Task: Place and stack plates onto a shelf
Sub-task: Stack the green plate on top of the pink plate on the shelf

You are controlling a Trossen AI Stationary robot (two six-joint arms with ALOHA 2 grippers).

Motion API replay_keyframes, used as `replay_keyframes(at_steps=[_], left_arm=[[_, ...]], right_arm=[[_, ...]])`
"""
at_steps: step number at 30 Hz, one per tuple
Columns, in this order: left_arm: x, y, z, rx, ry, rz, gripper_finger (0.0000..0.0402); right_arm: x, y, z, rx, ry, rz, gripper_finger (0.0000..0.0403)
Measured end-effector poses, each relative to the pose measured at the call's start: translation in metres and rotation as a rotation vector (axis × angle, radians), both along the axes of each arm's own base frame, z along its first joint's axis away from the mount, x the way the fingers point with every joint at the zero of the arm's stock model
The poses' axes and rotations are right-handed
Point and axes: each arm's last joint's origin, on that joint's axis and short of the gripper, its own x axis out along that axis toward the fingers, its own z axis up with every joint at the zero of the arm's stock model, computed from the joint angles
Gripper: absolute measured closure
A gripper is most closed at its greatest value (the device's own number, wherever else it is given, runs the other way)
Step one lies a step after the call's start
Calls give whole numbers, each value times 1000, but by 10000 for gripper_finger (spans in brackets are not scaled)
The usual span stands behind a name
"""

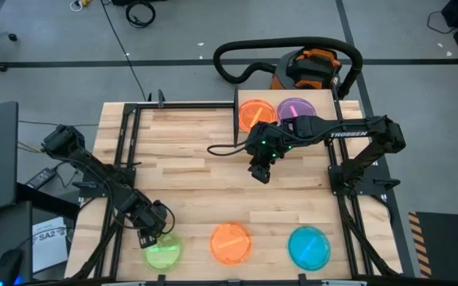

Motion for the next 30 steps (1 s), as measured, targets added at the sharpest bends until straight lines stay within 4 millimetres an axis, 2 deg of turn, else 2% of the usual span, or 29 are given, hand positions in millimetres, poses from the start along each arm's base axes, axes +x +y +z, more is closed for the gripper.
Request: replay_keyframes(at_steps=[6,11,23,30], left_arm=[[1,-1,0,-6,-9,0,240],[2,-2,-6,29,-5,0,220],[9,-9,-18,28,1,-8,221],[8,-8,-19,41,6,-7,260]], right_arm=[[0,0,0,0,0,0,268],[0,0,0,0,0,0,268],[0,0,0,0,0,0,268],[0,0,0,0,0,0,268]])
